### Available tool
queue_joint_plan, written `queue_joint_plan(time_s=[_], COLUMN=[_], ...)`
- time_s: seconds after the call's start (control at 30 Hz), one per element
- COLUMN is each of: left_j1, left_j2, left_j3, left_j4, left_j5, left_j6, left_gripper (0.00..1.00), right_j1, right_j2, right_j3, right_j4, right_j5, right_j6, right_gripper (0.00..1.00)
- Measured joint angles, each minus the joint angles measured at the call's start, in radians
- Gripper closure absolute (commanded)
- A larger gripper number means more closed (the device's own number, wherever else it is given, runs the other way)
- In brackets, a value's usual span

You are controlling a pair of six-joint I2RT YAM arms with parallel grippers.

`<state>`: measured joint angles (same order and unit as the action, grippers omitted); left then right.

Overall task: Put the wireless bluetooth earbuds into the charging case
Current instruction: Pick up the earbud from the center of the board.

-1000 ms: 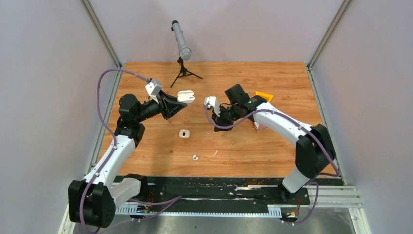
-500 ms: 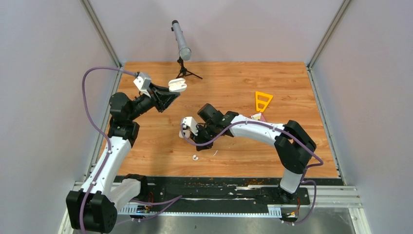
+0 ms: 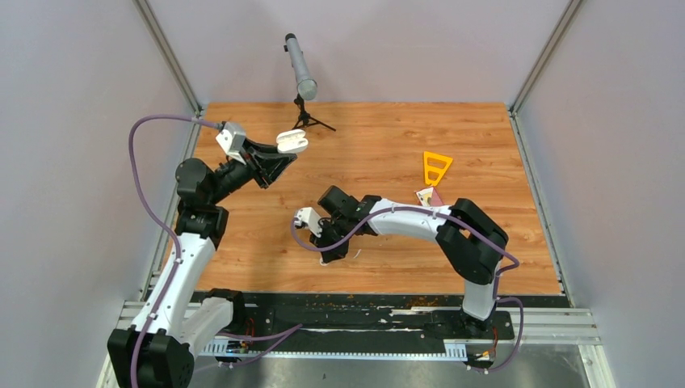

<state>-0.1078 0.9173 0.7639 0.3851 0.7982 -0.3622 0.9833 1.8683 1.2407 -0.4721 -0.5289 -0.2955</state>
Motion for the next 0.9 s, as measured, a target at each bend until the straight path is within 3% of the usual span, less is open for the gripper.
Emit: queue_joint_plan(time_s=[0.2, 0.53, 0.9], left_j1=[0.000, 0.001, 0.004], left_j2=[-0.011, -0.025, -0.040], left_j3=[0.000, -0.017, -0.026], left_j4=[0.001, 0.000, -0.002], left_j5=[0.000, 0.000, 0.000], left_j6=[0.000, 0.000, 0.000], left_gripper=[1.00, 1.00, 1.00], right_j1=[-0.001, -0.003, 0.043], right_j2=[0.000, 0.075, 0.088], right_j3=[0.000, 0.037, 0.060], right_j4=[0.000, -0.010, -0.072], right_j5=[0.063, 0.100, 0.030], right_j6=[-0.025, -0.217, -0.311], right_gripper=[0.83, 0.66, 0.62])
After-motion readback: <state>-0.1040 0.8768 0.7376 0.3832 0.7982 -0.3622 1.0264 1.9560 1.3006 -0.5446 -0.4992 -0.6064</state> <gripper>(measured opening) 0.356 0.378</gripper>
